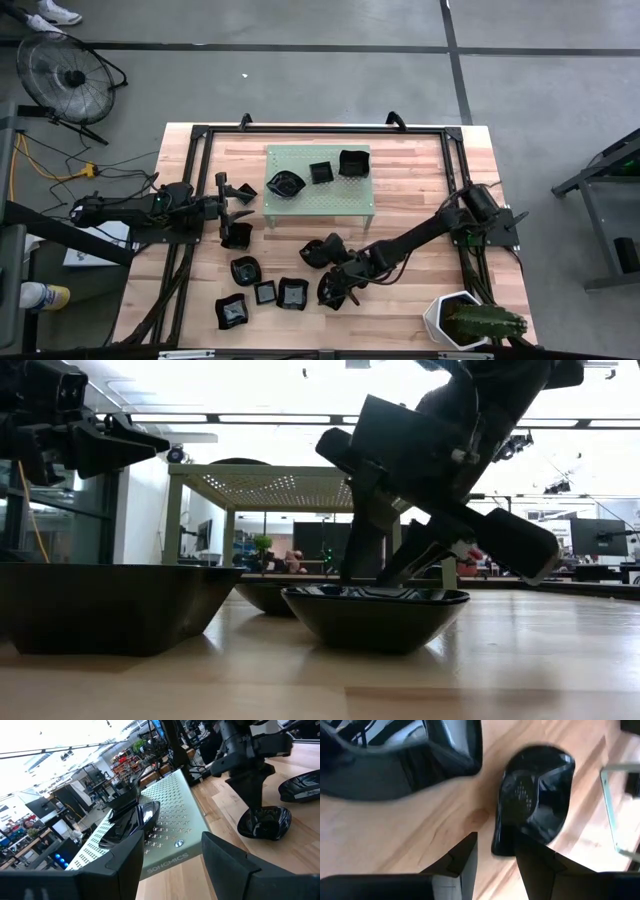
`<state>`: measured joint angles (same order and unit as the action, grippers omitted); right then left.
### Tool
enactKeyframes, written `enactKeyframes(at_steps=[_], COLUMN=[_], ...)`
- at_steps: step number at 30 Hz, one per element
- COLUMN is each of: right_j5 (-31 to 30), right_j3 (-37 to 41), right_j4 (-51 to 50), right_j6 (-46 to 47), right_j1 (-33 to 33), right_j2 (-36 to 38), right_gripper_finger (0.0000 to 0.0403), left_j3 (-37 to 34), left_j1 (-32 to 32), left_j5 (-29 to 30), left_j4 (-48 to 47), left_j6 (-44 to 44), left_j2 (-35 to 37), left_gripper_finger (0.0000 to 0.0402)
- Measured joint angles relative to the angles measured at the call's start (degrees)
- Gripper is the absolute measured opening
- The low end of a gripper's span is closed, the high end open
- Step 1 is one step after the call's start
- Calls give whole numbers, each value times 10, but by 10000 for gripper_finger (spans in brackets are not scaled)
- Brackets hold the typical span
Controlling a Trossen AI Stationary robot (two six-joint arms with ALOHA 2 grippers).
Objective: Pick & Place Mini shaped plates
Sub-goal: Stack the leaf-shaped plate on top of the other leaf-shaped plate on the shelf
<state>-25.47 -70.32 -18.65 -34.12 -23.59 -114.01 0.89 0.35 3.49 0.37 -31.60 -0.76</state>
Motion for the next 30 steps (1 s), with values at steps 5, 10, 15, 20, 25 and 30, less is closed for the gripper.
enactKeyframes(at_steps=[5, 10, 15, 20, 25, 30], right_j5=[4, 10, 21, 18, 18, 16], right_j3=[-13, -16, -31, -31, -31, -31], right_j4=[-5, -8, -25, -26, -27, -27], right_j6=[-10, -9, -9, -9, -9, -9], right_j1=[2, 6, 11, 11, 11, 11], right_j2=[-9, -15, -23, -23, -23, -23], right_gripper_finger=[124, 124, 124, 118, 90, 56], left_j3=[0, 0, 0, 0, 0, 0], left_j1=[0, 0, 0, 0, 0, 0], left_j5=[0, 0, 0, 0, 0, 0], left_j4=[0, 0, 0, 0, 0, 0], left_j6=[0, 0, 0, 0, 0, 0], left_j2=[0, 0, 0, 0, 0, 0], left_gripper_finger=[193, 193, 193, 193, 193, 193])
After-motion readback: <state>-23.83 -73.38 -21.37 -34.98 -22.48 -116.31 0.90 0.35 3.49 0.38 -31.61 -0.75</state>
